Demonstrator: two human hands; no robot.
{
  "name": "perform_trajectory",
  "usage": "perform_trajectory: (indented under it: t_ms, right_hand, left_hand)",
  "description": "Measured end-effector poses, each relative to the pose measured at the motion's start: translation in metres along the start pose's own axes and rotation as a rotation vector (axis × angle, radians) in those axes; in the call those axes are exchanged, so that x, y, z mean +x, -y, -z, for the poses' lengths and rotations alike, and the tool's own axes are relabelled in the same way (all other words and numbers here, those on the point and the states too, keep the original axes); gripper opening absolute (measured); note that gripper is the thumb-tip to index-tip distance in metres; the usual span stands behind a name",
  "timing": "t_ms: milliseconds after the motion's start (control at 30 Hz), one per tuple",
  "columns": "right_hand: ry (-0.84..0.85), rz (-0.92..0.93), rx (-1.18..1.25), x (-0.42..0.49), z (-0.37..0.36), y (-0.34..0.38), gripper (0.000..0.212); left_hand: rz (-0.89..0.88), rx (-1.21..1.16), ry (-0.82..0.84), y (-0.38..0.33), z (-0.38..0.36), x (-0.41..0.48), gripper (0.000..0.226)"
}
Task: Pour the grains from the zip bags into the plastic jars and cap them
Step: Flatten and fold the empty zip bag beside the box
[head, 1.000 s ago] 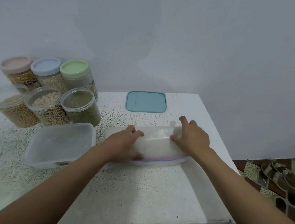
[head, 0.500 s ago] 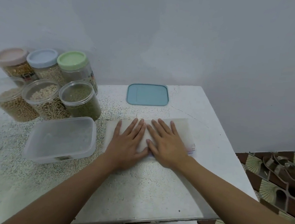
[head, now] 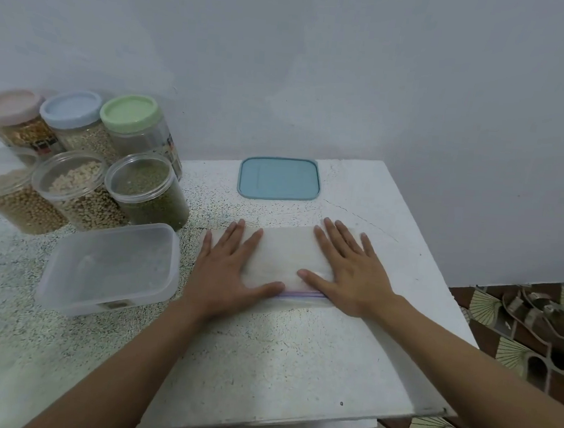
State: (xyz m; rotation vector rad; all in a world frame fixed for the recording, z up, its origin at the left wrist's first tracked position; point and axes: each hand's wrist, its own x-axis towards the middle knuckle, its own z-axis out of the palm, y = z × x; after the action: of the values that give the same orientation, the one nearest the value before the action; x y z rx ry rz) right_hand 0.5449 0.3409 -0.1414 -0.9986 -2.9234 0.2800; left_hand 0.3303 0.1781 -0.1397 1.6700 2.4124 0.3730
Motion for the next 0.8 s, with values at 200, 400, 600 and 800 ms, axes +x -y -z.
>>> perform_trajectory:
  t_ms: [200, 400, 600, 800]
  right_hand:
    - [-0.039, -0.066, 0.023, 0.001, -0.004, -0.001, 0.110]
    - [-0.028, -0.077, 0.004, 0.001, -0.005, 0.000, 0.117]
    - [-0.034, -0.085, -0.001, 0.001, -0.006, 0.001, 0.118]
    - [-0.033, -0.079, 0.011, 0.002, -0.005, 0.001, 0.119]
  left_hand:
    - [0.160, -0.502, -0.122, 0.004, 0.006, 0.003, 0.060]
    - [0.245, -0.499, 0.020, -0.003, 0.036, 0.017, 0.058]
    - [0.219, -0.503, -0.223, -0.008, 0.080, 0.046, 0.032]
    - [-0.038, -0.063, 0.172, -0.031, 0.055, 0.077, 0.054]
